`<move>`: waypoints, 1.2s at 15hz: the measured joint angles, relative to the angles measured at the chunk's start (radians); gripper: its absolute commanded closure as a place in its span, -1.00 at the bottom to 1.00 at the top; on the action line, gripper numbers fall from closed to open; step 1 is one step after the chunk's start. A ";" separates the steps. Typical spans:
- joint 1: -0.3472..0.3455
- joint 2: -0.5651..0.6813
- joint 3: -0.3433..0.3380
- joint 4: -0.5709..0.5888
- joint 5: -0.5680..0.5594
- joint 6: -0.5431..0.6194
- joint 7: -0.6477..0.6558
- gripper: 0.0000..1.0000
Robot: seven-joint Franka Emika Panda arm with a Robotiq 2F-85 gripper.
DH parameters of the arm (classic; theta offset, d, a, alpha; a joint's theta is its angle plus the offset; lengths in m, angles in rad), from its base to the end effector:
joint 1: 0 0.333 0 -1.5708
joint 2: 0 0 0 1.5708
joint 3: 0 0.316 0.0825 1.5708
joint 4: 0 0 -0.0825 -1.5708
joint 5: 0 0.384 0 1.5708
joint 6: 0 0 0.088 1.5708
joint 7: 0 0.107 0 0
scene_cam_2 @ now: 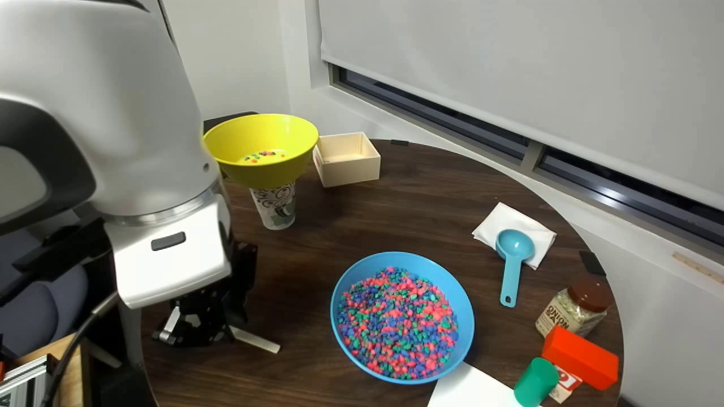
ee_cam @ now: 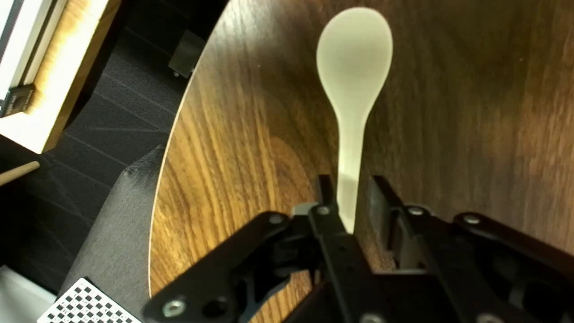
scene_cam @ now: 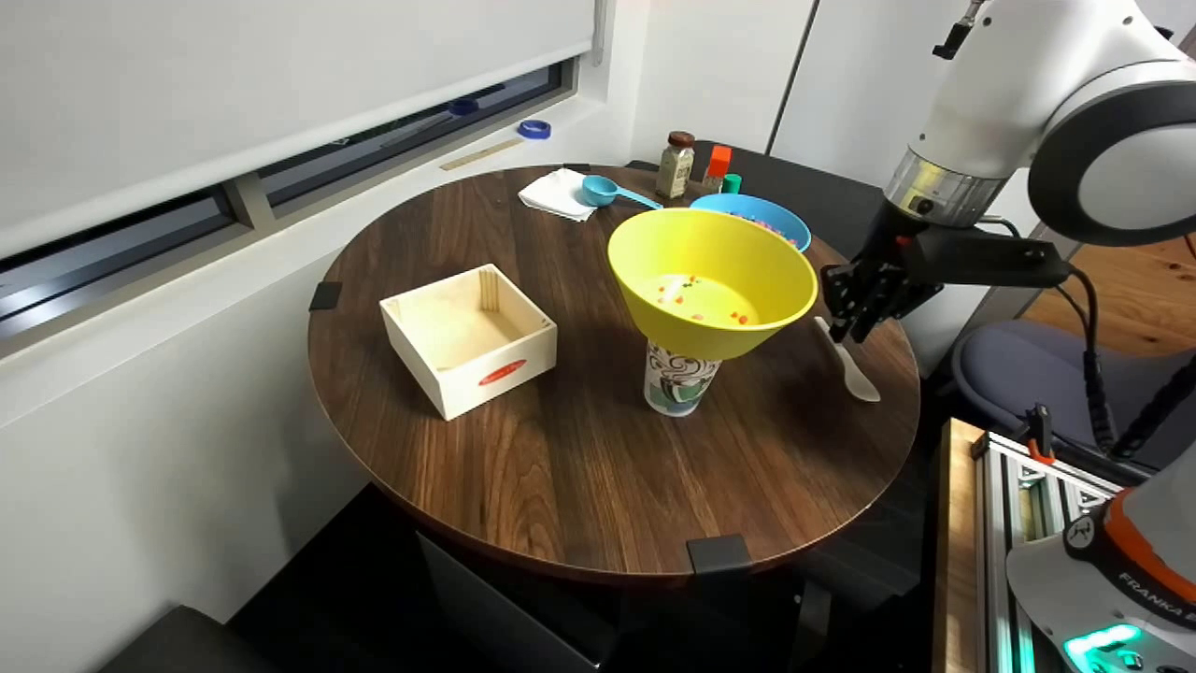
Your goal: Pick up the yellow bowl and put it on top of the styrofoam cup, Pick up the white spoon and used it to move the content from the blue bowl into the yellow before putting it back down on the table
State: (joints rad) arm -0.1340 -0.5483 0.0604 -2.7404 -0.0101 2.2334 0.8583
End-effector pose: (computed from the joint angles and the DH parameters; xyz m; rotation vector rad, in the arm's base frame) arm 0.3572 -0.0282 0.3857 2.7852 -1.4044 0.0817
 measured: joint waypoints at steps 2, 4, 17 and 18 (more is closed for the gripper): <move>0.000 -0.004 0.002 0.002 0.000 0.000 -0.008 -0.50; 0.000 -0.013 0.008 0.013 -0.002 -0.002 -0.018 -0.80; -0.009 -0.171 0.027 0.301 -0.086 -0.470 -0.084 -1.00; -0.009 -0.167 0.027 0.297 -0.086 -0.468 -0.084 -1.00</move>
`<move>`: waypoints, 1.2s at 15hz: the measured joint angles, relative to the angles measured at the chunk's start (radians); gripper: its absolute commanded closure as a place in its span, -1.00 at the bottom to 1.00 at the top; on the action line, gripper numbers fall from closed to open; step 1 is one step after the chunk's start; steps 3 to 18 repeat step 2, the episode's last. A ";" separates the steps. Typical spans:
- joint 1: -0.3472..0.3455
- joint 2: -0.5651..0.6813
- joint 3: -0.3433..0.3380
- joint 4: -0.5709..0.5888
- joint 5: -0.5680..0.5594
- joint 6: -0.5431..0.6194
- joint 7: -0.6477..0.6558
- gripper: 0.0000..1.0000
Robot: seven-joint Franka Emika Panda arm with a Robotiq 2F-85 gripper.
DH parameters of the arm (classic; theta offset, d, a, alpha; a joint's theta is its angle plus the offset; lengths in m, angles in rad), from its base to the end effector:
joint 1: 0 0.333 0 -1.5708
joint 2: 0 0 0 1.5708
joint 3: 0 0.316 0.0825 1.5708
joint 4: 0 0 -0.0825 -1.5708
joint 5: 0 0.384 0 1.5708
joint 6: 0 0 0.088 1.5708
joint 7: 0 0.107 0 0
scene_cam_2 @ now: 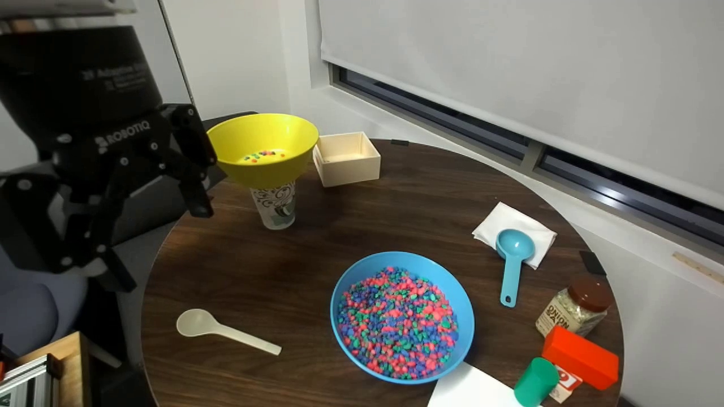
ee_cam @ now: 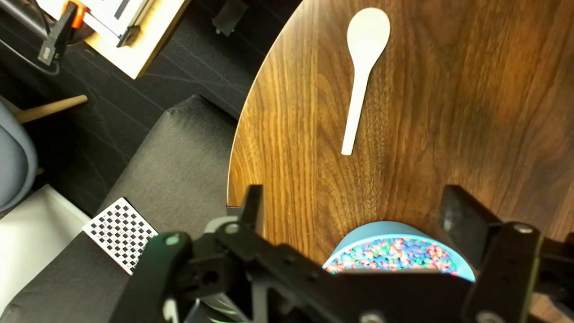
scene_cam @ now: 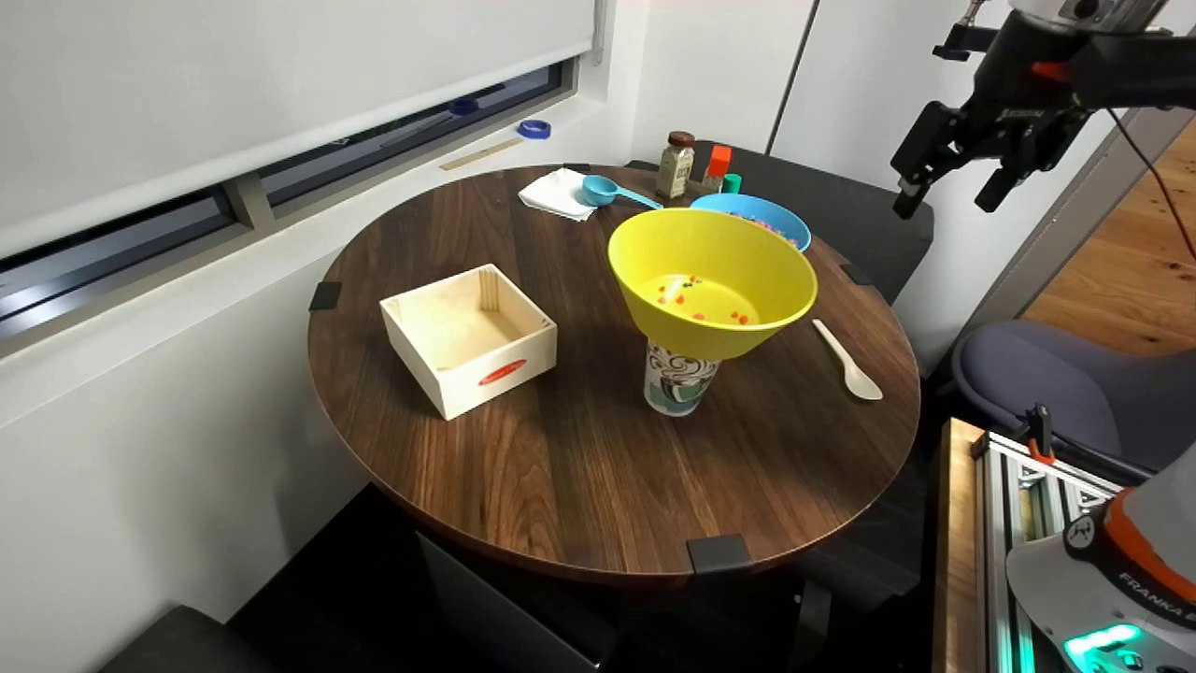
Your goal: Pick up the yellow bowl and put it on top of the styrofoam cup, Pick up the white spoon and used it to move the content from the blue bowl into the yellow before putting it back down on the table
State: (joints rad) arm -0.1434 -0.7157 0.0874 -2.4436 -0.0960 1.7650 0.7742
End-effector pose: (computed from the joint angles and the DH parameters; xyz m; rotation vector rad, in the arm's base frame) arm 0.3387 -0.0226 0.5432 2.7505 -1.2179 0.1273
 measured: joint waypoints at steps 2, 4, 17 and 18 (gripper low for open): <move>0.000 0.013 0.000 -0.002 0.000 0.001 0.000 -1.00; 0.000 0.013 0.000 -0.002 0.000 0.001 0.000 -1.00; 0.000 0.013 0.000 -0.002 0.000 0.001 0.000 -1.00; 0.000 0.013 0.000 -0.002 0.000 0.001 0.000 -1.00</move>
